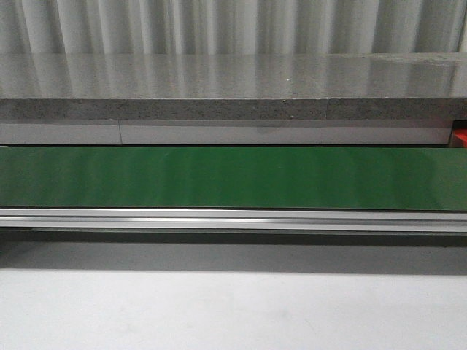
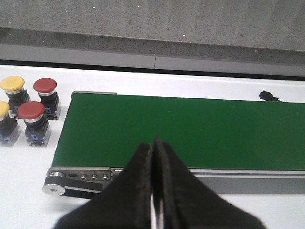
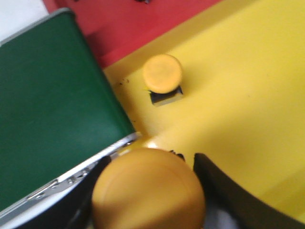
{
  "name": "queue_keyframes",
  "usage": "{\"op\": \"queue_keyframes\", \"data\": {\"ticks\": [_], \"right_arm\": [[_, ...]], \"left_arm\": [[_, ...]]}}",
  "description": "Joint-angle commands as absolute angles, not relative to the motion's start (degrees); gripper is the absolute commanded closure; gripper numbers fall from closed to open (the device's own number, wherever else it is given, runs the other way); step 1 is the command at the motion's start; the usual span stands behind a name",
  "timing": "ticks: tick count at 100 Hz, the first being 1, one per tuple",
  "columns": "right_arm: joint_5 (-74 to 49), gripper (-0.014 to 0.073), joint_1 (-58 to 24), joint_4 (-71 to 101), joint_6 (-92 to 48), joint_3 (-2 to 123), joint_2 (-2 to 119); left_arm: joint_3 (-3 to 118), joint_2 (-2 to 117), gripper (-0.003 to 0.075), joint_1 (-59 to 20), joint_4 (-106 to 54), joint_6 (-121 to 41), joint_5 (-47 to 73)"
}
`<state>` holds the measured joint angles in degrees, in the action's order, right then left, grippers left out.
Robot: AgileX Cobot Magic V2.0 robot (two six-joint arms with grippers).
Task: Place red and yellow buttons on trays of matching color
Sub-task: 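Carry the yellow button into the yellow tray and open the right gripper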
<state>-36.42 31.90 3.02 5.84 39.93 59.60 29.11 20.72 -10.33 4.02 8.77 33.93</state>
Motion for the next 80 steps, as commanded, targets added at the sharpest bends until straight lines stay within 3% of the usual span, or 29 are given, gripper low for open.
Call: {"op": "queue_keyframes", "data": {"ticks": [1,80], "right_arm": [[-27.97,0.0428,34.19,2.75,8.39,37.04,58.20],[-9.71,0.0428,35.95,1.43,9.47,32.27,77.08]], "left_arm": [[30.67,21.07,0.0741,-10.79,3.66,9.37,29.56],[30.67,21.07,0.0741,-10.79,3.66,9.37,29.66]]}}
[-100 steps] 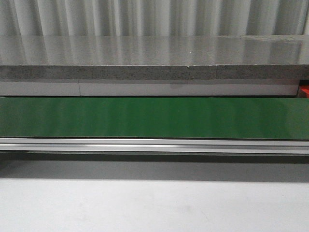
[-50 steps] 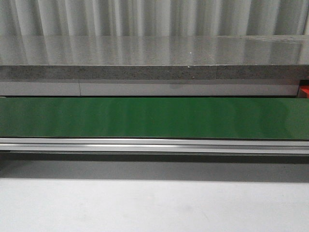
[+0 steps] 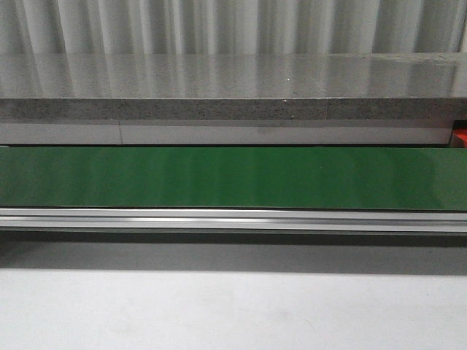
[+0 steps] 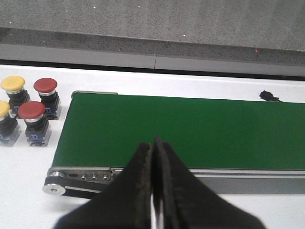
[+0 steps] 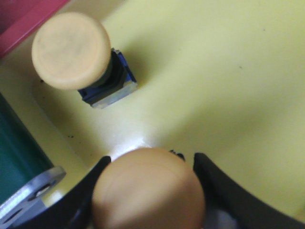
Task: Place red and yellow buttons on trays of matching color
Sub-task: 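Carry the yellow button into the yellow tray and open the right gripper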
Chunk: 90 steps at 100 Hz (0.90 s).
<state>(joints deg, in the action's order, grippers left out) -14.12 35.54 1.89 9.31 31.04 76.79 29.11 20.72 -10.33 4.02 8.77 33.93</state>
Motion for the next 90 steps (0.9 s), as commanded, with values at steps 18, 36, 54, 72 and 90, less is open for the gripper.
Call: {"op": "queue_keyframes", "data": {"ticks": [18,36,54,72,90], "right_arm": [[-8.19,0.0428,35.95,1.43,9.47,32.27,80.41],[-8.73,0.0365,35.95,1.43,9.47,32.27,81.02],[-11.90,0.0036,35.95,1.43,9.47,32.91,80.89],[-19.18,-0.0052,35.95,1.43,9.47,36.30,78.22],[-21.50,-0.0052,34.96,1.39,9.42,36.98,70.07]], "left_arm": [[30.67,21.07,0.0741,-10.79,3.66,9.37,29.66],[30.67,21.07,0.0741,-10.79,3.66,9.37,29.66],[30.67,21.07,0.0741,-10.79,3.66,9.37,29.66],[30.67,21.07,0.0741,-10.79,3.66,9.37,29.66],[30.67,21.07,0.0741,-10.79,3.66,9.37,29.66]]}}
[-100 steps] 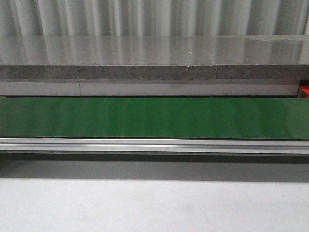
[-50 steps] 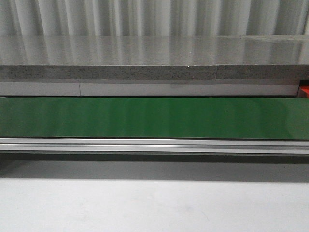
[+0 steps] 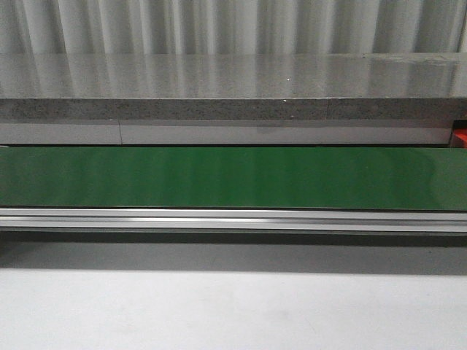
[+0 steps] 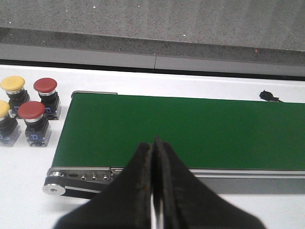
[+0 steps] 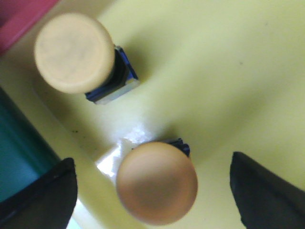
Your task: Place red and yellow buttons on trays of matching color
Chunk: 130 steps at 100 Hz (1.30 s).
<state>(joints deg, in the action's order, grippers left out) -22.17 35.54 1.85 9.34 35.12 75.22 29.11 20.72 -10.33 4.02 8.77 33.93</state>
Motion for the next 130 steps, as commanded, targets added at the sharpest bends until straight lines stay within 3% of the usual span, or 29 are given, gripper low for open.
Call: {"op": "queue_keyframes", "data": {"ticks": [1,31,61,75,87,101,130], "right_arm": [[-21.50,-0.0052,34.63,1.39,9.42,36.98,69.22],[-18.68,-0.0052,14.99,1.45,3.03,38.19,52.34],[-17.99,-0.0034,-1.01,1.45,-5.11,38.19,44.83],[-18.67,0.0141,-1.41,1.45,-4.93,38.19,44.51],[-19.04,0.0411,-1.41,1.45,-4.93,38.19,44.06],[-19.50,0.0668,-1.41,1.45,-4.93,38.19,43.38],[-19.76,0.0662,-1.41,1.45,-4.93,38.19,43.38]], "left_arm": [[30.67,21.07,0.0741,-10.79,3.66,9.37,29.66],[30.67,21.07,0.0741,-10.79,3.66,9.37,29.66],[30.67,21.07,0.0741,-10.79,3.66,9.37,29.66],[30.67,21.07,0.0741,-10.79,3.66,9.37,29.66],[30.67,21.07,0.0741,-10.79,3.66,9.37,29.66],[30.67,21.07,0.0741,-10.79,3.66,9.37,29.66],[30.67,21.07,0.0741,-10.79,3.66,9.37,29.66]]}}
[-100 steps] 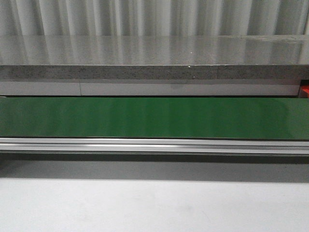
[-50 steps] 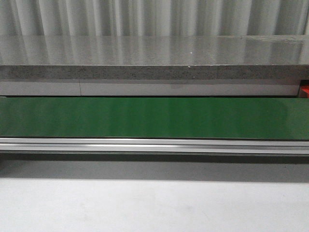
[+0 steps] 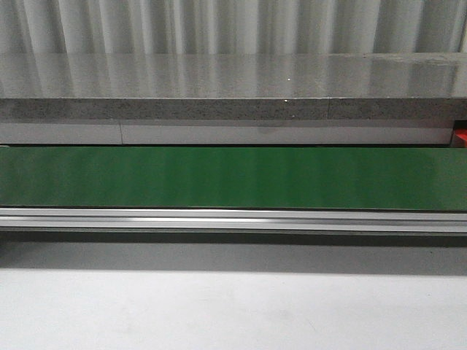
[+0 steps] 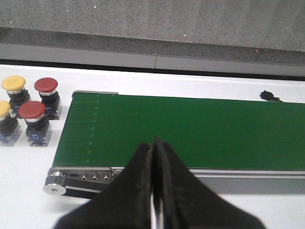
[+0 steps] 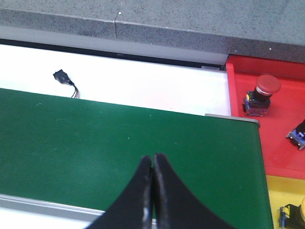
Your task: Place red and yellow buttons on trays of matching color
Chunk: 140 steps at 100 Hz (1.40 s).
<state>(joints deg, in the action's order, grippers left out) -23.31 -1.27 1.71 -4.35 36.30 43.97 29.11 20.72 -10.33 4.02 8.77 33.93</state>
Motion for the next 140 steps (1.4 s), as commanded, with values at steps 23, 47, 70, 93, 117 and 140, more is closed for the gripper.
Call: {"op": "queue_keyframes", "data": {"ticks": [23,47,70,93,117,140], "right_arm": [[-19.76,0.0662,-1.41,1.45,-4.93,38.19,43.38],[-19.76,0.0662,-1.41,1.45,-4.93,38.19,43.38],[-19.76,0.0662,-1.41,1.45,-4.93,38.19,43.38],[-19.76,0.0662,-1.41,1.45,-4.93,38.19,43.38],[-19.76,0.0662,-1.41,1.45,-4.93,38.19,43.38],[-19.76,0.0662,-1.41,1.45,-4.93,38.19,43.38]], "left_arm": [[30.67,21.07,0.0741,-10.79,3.66,9.37,29.66],[30.67,21.07,0.0741,-10.79,3.90,9.37,29.66],[30.67,21.07,0.0530,-10.79,3.90,7.01,29.66],[30.67,21.07,0.0050,-10.67,4.25,7.01,28.93],[30.92,21.60,0.0069,-10.67,4.87,9.55,25.33],[38.24,32.65,0.0069,-7.93,22.04,30.90,30.62]]}}
